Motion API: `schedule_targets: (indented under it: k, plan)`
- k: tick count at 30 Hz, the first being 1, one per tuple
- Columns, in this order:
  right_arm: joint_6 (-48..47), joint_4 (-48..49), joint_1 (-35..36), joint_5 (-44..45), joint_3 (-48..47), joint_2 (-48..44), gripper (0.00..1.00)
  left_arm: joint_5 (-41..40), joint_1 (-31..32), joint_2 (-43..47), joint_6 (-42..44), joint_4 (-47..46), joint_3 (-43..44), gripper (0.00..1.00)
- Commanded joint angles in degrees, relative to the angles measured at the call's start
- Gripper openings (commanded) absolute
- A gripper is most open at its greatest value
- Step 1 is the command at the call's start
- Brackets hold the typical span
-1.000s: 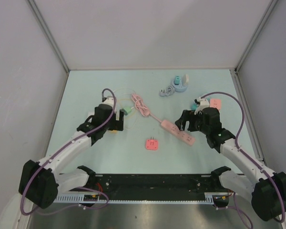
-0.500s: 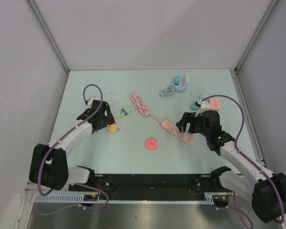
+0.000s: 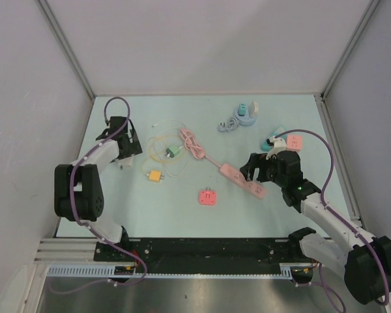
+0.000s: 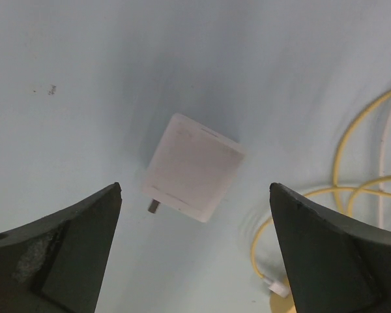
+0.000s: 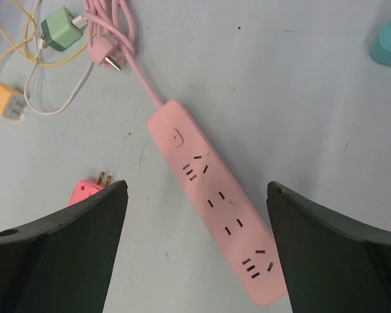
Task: Insert the plug
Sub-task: Pick up the plug from the center of the board.
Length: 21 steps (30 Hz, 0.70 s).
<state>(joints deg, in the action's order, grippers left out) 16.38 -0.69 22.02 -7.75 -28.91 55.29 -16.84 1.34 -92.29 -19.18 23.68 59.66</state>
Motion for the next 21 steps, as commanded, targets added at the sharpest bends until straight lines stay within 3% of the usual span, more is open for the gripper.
schedule_targets:
  k: [1, 11, 17, 21]
  plan:
    - [-1.1, 2.7, 0.5, 1.3, 0.3, -0.2, 0.91, 2.7, -4.2, -2.4, 7.3, -0.4, 2.0, 1.0]
    - [-1.4, 2.7, 0.4, 1.4, 0.3, 0.4, 0.91, 15.1, -5.7, -8.5, 11.4, -1.6, 2.4, 0.99]
    - [-1.3, 2.7, 0.3, 1.2, 0.3, 0.7, 0.91, 13.9, -5.8, -8.1, 11.8, -1.3, 2.0, 0.89]
    - [-1.3, 2.8, 0.4, 0.9, 0.3, 1.1, 0.91, 13.3, -5.7, -6.9, 12.1, -1.0, 1.7, 0.75]
